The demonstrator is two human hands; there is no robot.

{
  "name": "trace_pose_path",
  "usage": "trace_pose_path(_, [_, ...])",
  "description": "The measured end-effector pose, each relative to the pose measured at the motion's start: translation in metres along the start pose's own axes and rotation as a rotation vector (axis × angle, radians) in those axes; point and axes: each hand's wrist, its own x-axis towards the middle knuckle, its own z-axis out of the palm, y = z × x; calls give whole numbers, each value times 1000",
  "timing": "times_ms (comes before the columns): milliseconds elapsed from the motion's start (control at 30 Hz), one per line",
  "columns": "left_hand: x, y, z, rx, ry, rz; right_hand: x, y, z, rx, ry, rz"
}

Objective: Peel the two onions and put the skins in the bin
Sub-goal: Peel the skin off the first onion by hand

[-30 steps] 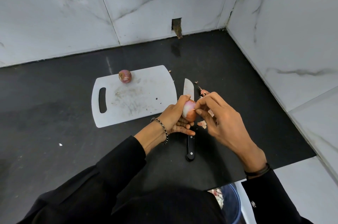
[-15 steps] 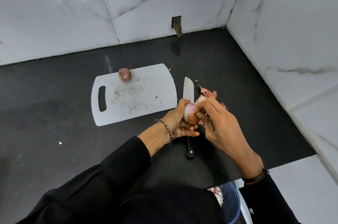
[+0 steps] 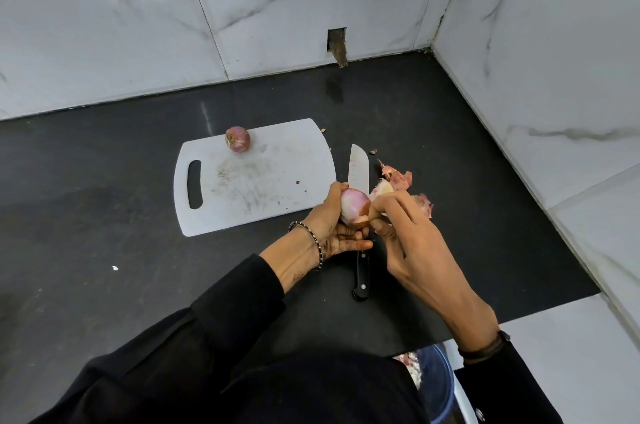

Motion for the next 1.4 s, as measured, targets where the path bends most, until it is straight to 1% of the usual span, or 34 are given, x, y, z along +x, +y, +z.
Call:
trace_pose_path(100, [1, 5, -8, -29, -34, -4, -2, 0, -3, 129, 28, 16])
trace_pose_path(200, [0, 7, -16, -4, -99, -21, -4, 3, -5, 227, 43, 81])
trace_pose_path(300, [-1, 9, -15, 19, -92, 0, -4, 12, -7, 167, 119, 139])
trace_pose_path(367, [0, 9, -13, 11, -47, 34, -2, 19, -8, 121, 186, 218])
trace_pose_path(433, [1, 7, -12, 28, -39, 56, 0, 28, -8, 80, 243, 295])
trace_pose_path(533, [1, 6, -13, 93, -80, 77, 4, 41, -8, 17, 244, 352])
trace_pose_path(633, [0, 7, -13, 98, -117, 83, 5, 47, -8, -17, 211, 390])
trace_pose_path(700, [-1, 7, -12, 96, -148, 96, 5, 43, -8, -22, 206, 353])
trace_pose_path(800, [-5, 9, -12, 110, -187, 122, 5, 24, -14, 59, 216, 181])
trace_pose_path(933, [-10, 9, -11, 199, -238, 198, 7, 6, -13, 181, 114, 20])
trace_pose_path(1033, [-15, 10, -7, 295, -220, 221, 8, 3, -6, 166, 96, 22])
trace_pose_path(1200, [-16, 10, -4, 441, -96, 263, 11, 2, 1, 168, 119, 72])
trace_pose_path(1300, [-15, 8, -3, 478, -32, 296, 13, 1, 2, 151, 130, 82])
trace_pose_path(1400, [-15, 9, -3, 487, -7, 296, 15, 2, 4, 144, 129, 59])
